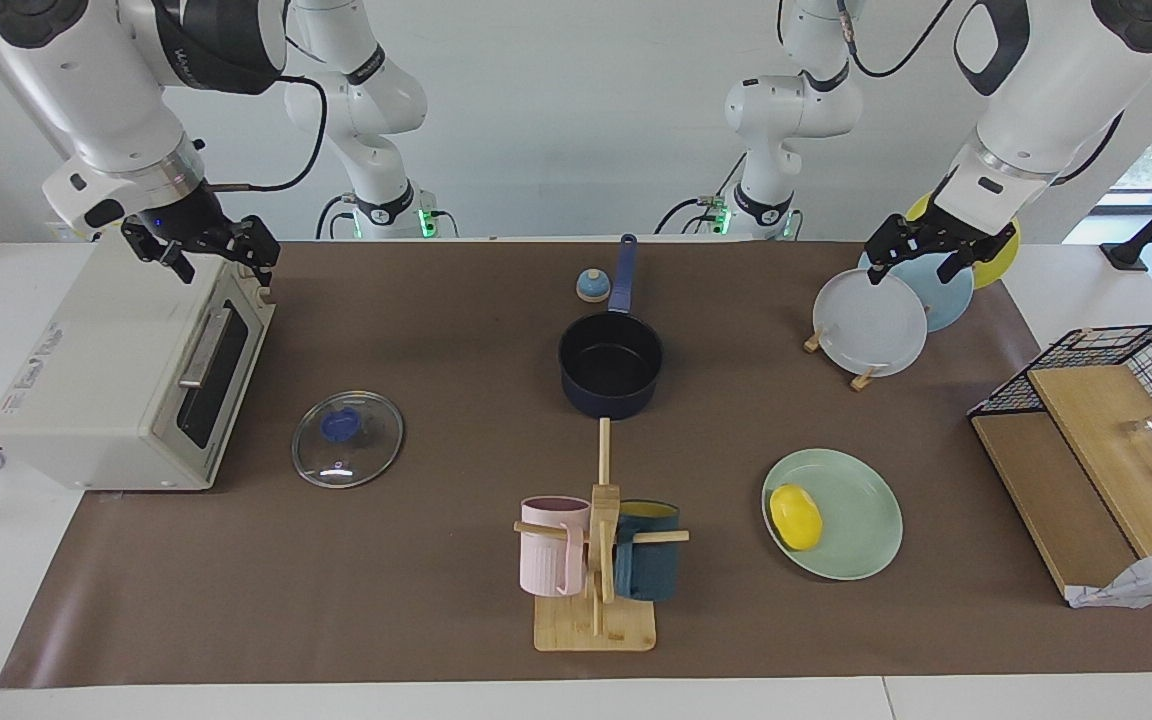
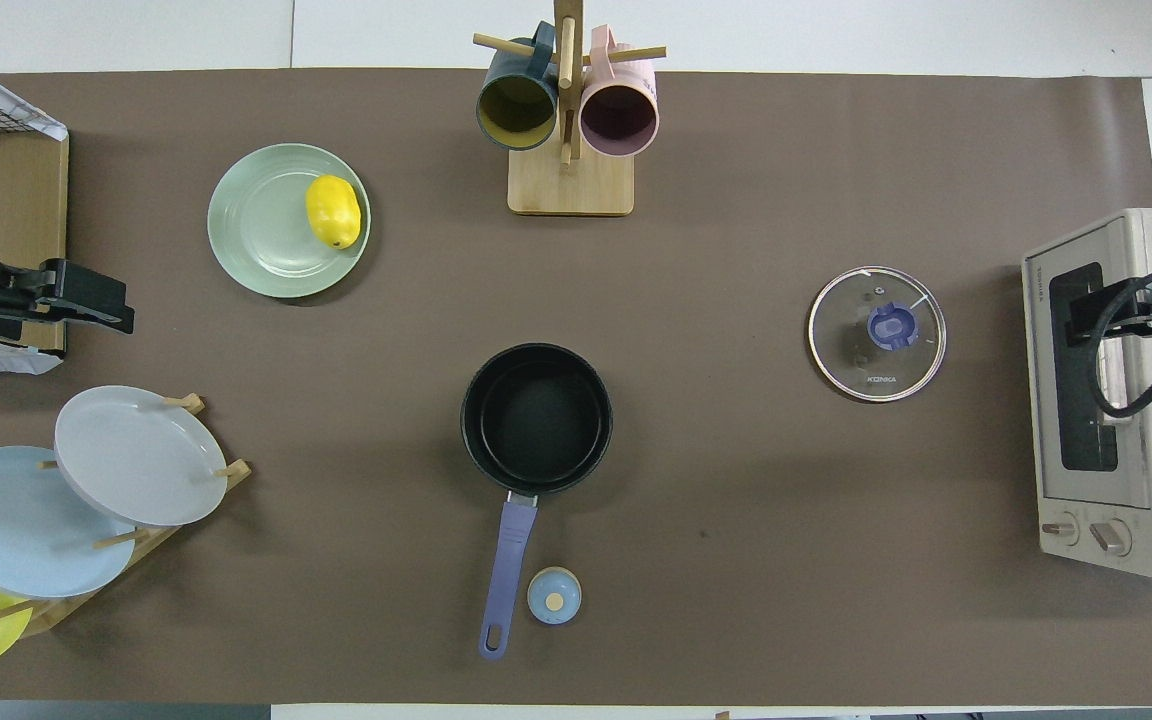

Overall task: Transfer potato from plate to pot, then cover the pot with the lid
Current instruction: 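Reach the left gripper to the yellow potato while the right gripper reaches the lid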

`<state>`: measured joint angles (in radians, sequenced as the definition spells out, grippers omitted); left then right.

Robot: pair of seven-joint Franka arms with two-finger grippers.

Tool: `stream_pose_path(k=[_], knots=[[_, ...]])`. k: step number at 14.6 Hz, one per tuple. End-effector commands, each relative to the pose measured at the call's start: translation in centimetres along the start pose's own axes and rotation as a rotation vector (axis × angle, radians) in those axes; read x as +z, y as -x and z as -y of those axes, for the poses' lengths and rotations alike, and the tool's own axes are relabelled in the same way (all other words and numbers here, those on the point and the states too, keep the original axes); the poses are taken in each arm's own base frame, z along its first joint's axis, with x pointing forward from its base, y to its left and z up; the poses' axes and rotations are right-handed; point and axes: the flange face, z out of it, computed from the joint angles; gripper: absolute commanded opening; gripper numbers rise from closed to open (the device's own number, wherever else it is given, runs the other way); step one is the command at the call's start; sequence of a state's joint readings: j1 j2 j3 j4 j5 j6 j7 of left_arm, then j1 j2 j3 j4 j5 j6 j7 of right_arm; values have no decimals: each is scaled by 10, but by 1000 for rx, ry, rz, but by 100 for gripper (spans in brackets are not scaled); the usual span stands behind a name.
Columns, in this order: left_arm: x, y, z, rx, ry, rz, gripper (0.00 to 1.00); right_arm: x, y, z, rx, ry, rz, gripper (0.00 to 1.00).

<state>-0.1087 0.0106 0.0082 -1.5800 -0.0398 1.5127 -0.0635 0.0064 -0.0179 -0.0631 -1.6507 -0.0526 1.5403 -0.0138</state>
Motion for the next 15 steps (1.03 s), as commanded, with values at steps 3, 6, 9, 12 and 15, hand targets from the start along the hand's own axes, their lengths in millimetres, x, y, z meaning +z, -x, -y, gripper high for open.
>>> stream_pose_path(k=[3,6,9,12,15], knots=[[-2,0,5,3,-3,3,100,0,2,-1,9,-15,-14,100],[-1,-5,4,-6,9,-18,100,0,2,-4,15,-16,-16,100],[25,-25,-3,-8,53,12,100,1,2,-4,15,-16,-16,100],[77,-80,-15,-47,57,47,100,0,2,1,-2,-15,-14,100],[130,-115,-45,-57,72,9,100,1,-9,15,-40,-97,-99,100]])
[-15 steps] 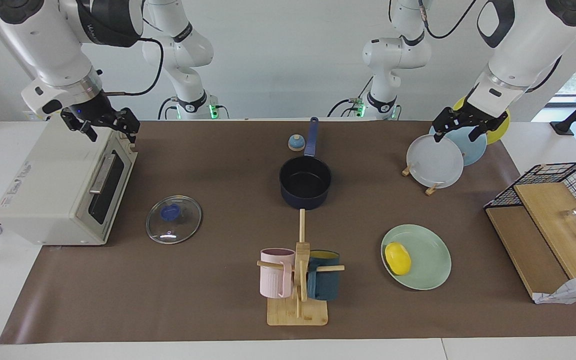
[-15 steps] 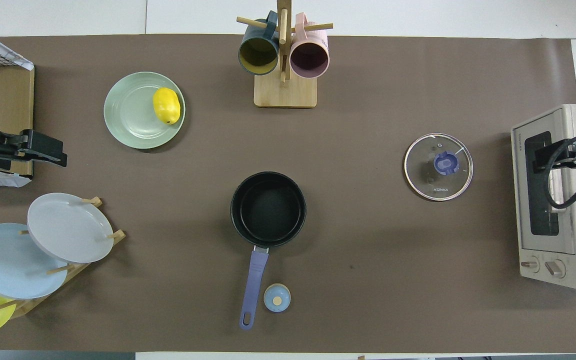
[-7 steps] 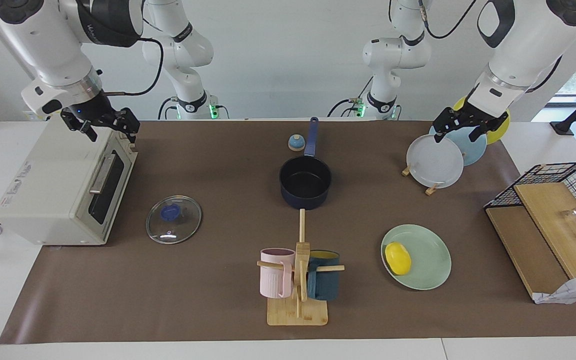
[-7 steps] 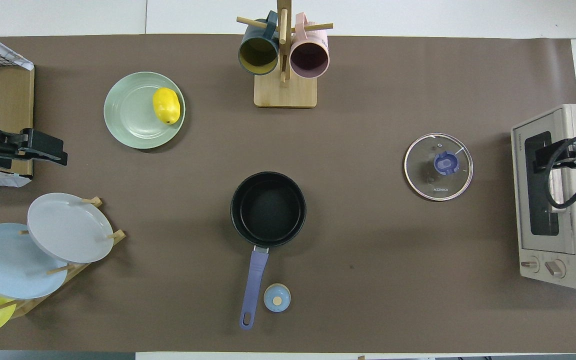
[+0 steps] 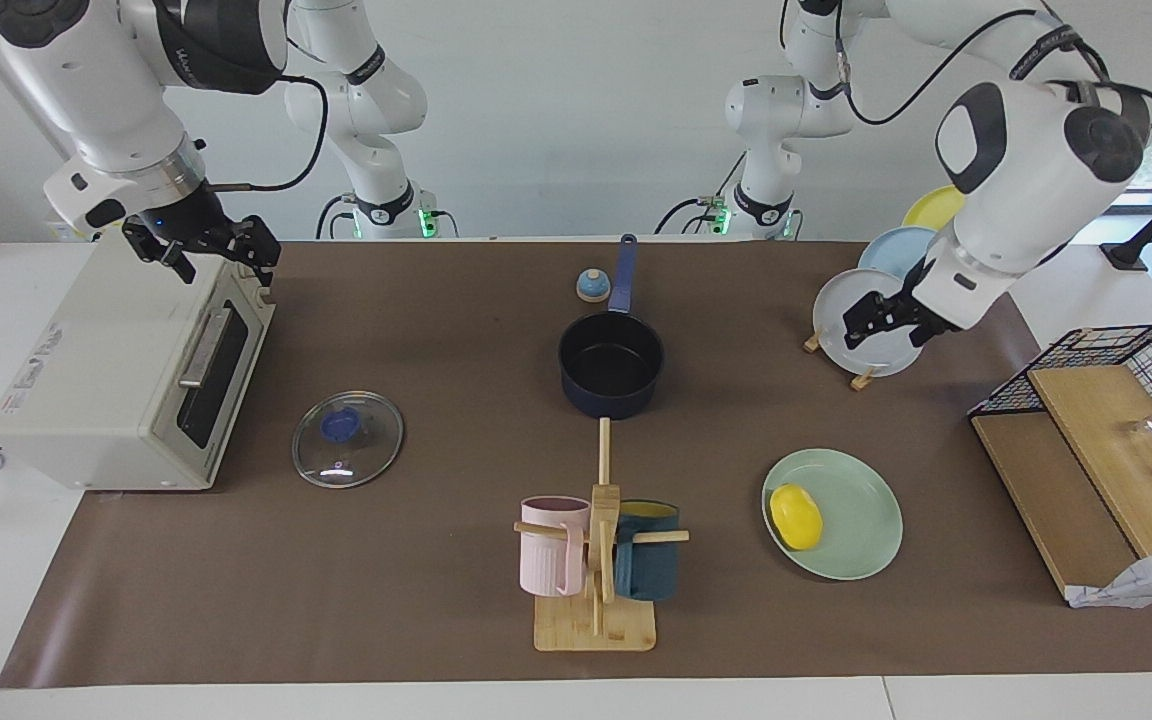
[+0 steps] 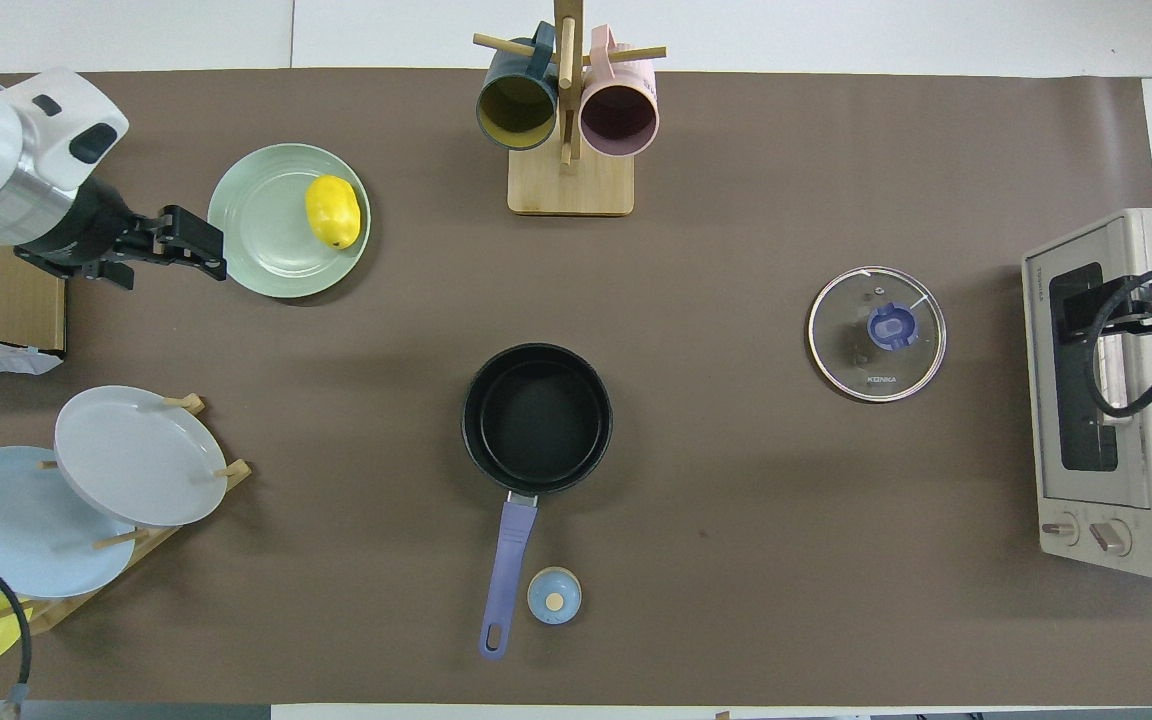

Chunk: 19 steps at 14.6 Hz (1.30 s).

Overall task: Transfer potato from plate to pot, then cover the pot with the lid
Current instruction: 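Reach the left gripper to the yellow potato while the right gripper reaches the lid, then carry the potato with the left gripper over the black saucepan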

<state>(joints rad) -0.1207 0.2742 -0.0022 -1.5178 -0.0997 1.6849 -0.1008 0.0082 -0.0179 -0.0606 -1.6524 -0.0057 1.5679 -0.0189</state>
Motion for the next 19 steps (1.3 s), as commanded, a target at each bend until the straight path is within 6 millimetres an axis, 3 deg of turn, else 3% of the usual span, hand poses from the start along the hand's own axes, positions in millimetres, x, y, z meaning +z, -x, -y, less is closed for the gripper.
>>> stream_pose_path(k=[1,3,4,6,9,11,17,18,19], knots=[[41,-36,-30,-65,22,-39,100,15,-13,18,-52,-58,-115,100],[71,-62,-37,-100,23,-44,100,52,-32,46,-93,-57,-109,100],[82,-76,-56,-125,23,-50,100,74,-47,52,-98,-56,-107,100],[107,-94,-60,-152,24,-67,100,118,-71,68,-116,-52,-117,100],[127,-104,-59,-154,28,-108,100,187,-67,63,-124,-45,-136,100],[141,-107,-59,-156,33,-148,100,212,-69,60,-117,-43,-115,100],[160,-107,-53,-158,23,-201,100,247,-56,56,-175,-37,-99,100],[162,-106,-52,-158,23,-204,96,256,-54,50,-170,-36,-101,100],[164,-106,-52,-159,23,-205,81,264,-53,41,-172,-34,-102,100]])
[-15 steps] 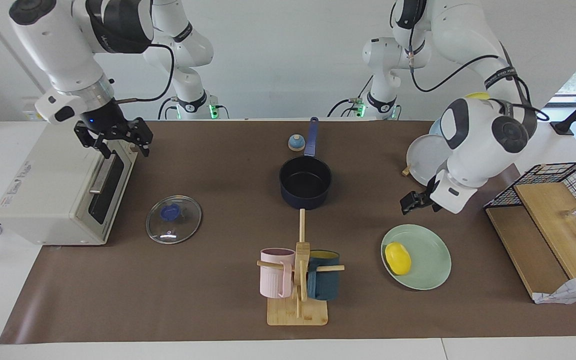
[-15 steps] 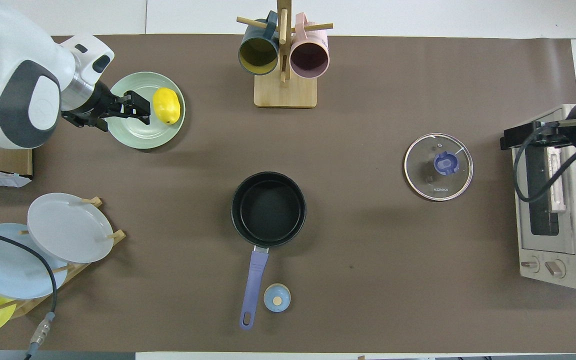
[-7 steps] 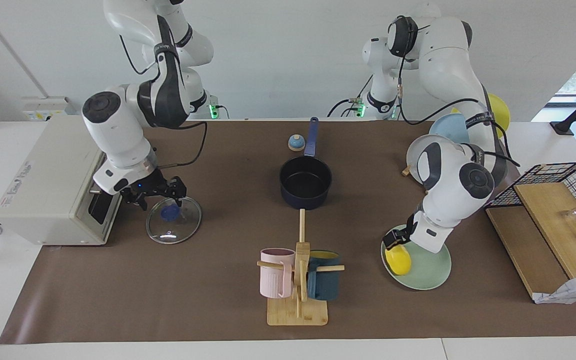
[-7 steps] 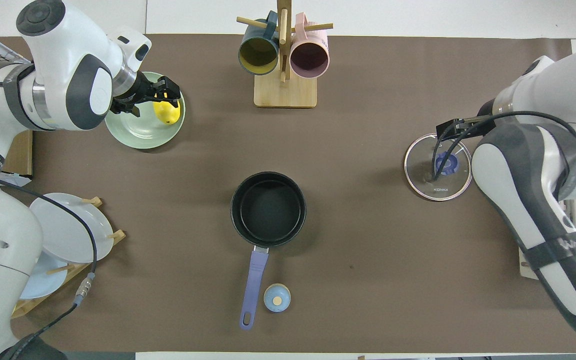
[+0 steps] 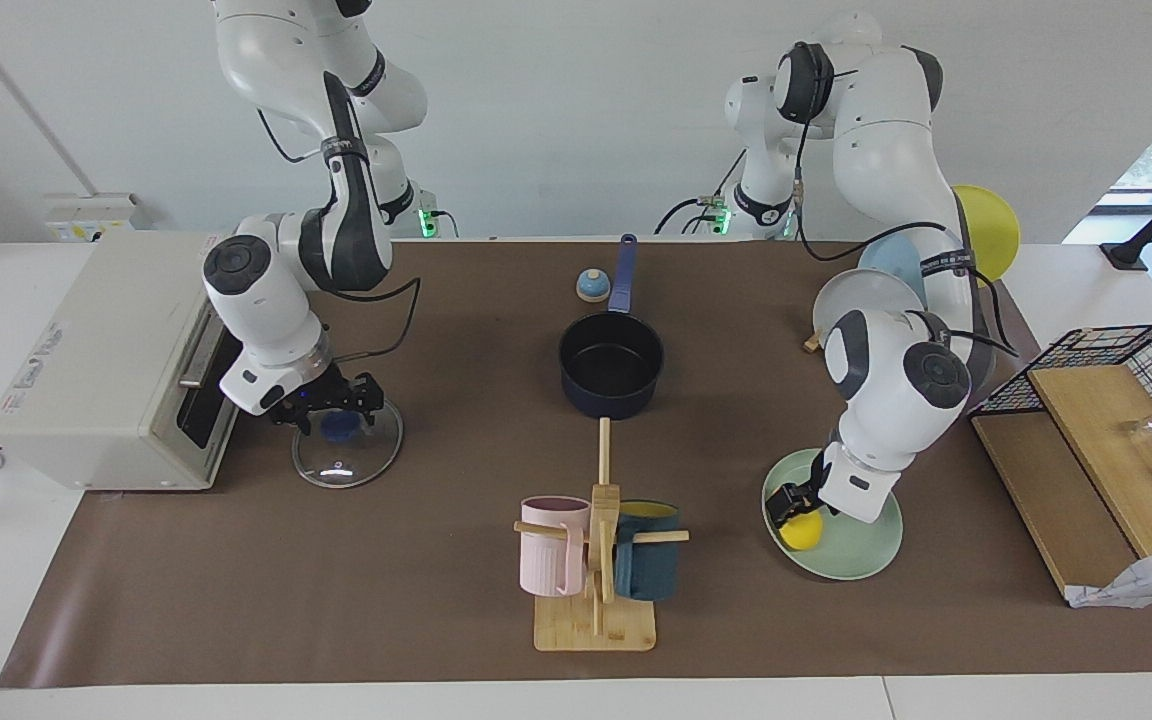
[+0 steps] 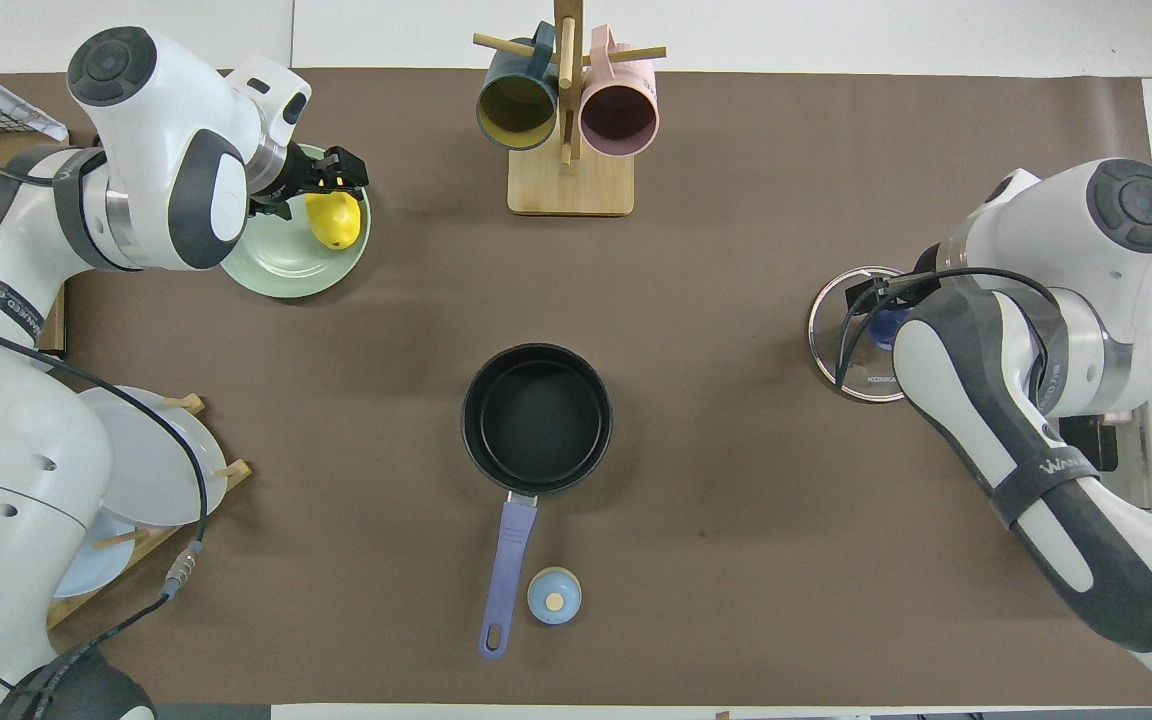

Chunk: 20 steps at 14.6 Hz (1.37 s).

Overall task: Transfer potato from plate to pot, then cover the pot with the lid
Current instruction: 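Carry the potato with the left gripper over the black saucepan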

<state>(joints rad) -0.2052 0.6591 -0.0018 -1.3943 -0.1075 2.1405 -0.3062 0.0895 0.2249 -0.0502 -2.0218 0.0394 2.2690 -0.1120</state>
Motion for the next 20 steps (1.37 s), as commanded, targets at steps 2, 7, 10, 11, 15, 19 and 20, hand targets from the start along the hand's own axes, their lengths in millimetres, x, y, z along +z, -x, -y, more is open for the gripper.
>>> stream_pose_path(k=[2,7,10,11,15,19,20], knots=[[-2,2,6,-12,-13,-18,46,13,13,-13,-13,-17,-11,100],[-23,4,5,-11,-23,41,0,20,19,-8,-27,-18,3,100],[-111,24,-2,-33,45,48,0,19,18,-8,-65,-17,-1,98],[-138,38,-3,-34,50,81,0,18,18,-9,-80,-16,-4,95],[-194,121,-50,-76,37,136,0,19,17,-8,-96,-16,-6,93],[-164,230,-128,-92,57,96,0,16,16,-8,-106,-15,-5,72],[-152,248,-137,-84,80,65,0,15,14,-7,-110,-17,-1,64]])
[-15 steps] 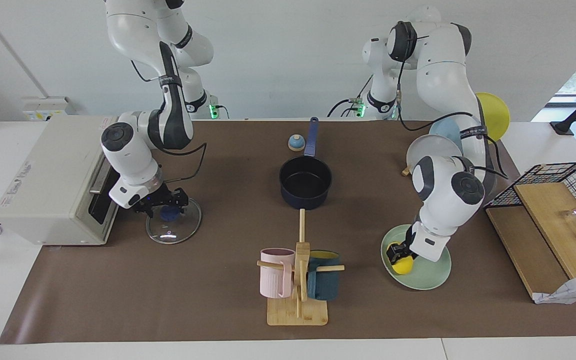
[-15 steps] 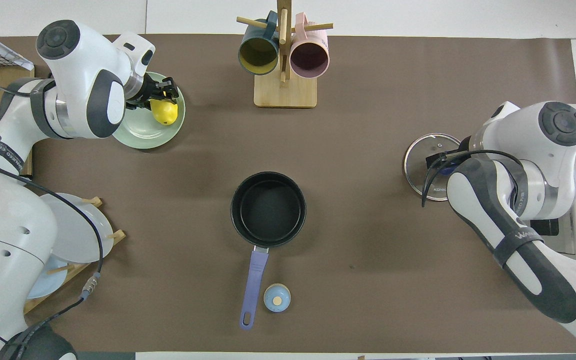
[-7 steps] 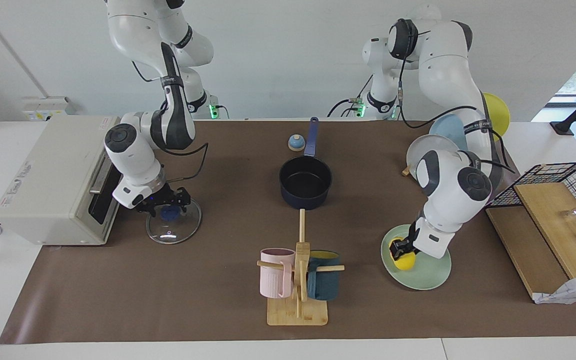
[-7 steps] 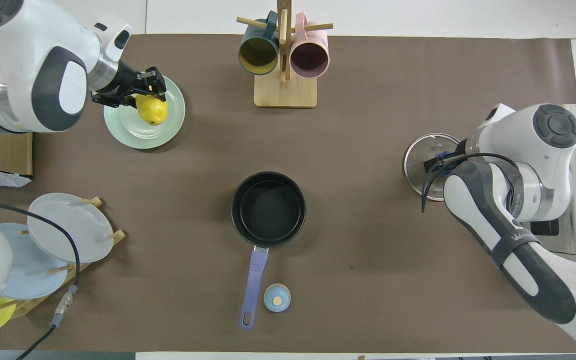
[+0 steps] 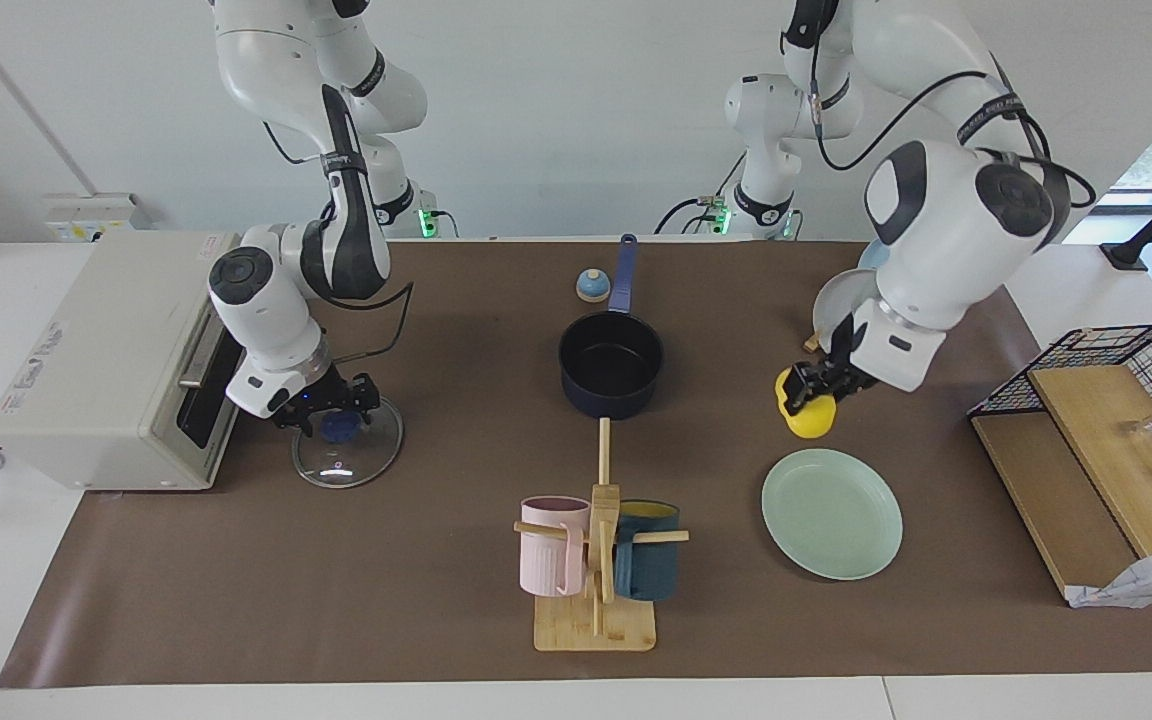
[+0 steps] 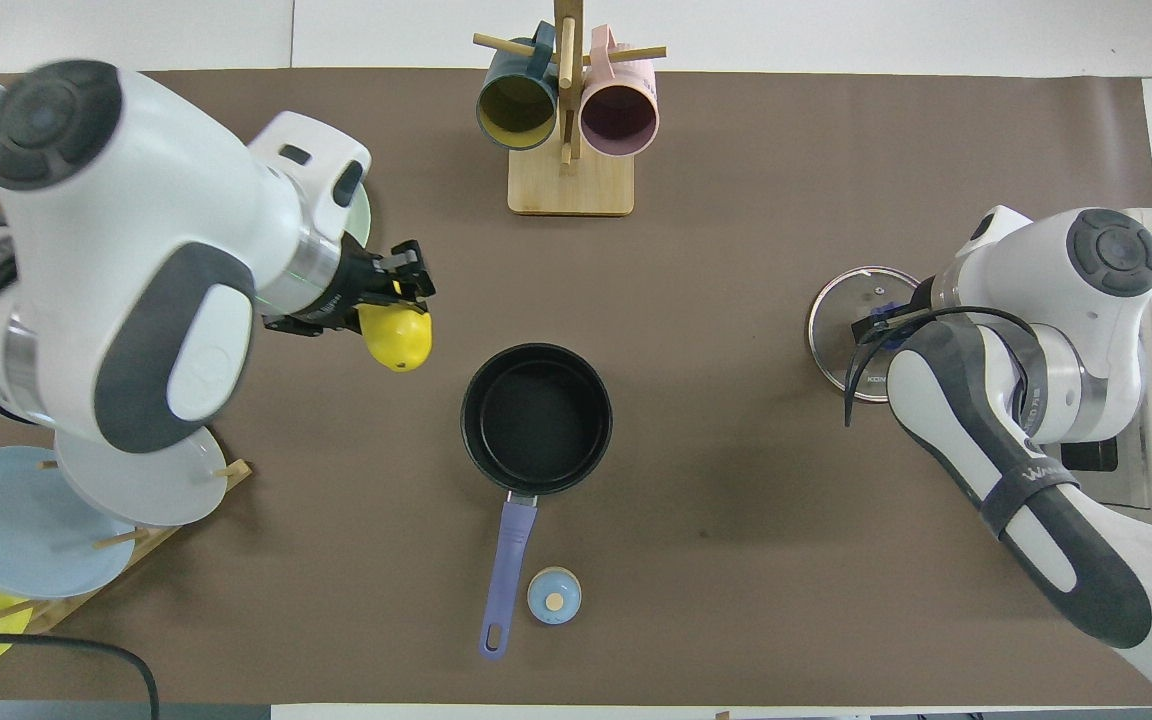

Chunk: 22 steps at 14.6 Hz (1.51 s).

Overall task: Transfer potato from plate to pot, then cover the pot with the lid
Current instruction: 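Carry the potato with the left gripper over the black saucepan, then lower the potato into the saucepan and open the left gripper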

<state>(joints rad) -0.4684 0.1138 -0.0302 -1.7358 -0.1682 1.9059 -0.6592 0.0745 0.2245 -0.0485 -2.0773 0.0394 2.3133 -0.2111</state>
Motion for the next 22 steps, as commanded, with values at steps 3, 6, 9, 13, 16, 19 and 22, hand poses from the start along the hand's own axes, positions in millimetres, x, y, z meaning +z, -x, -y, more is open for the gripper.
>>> stream_pose_path(k=[3,6,9,13,16,19,22], knots=[[79,79,-21,32,31,-32,0,-8,0,1,-26,-17,-6,43],[116,92,-31,74,54,-67,0,-24,-7,3,-32,-23,7,32],[128,91,-28,119,45,-73,0,-82,-26,10,-48,-43,53,20],[162,104,-23,163,37,-118,0,-160,-33,16,-46,-60,113,0],[176,110,-25,174,24,-106,0,-182,-27,21,-27,-61,117,0],[189,117,-28,183,6,-91,0,-177,-26,56,34,-53,124,0],[199,122,-32,191,-1,-87,0,-175,-23,109,77,-41,134,0]])
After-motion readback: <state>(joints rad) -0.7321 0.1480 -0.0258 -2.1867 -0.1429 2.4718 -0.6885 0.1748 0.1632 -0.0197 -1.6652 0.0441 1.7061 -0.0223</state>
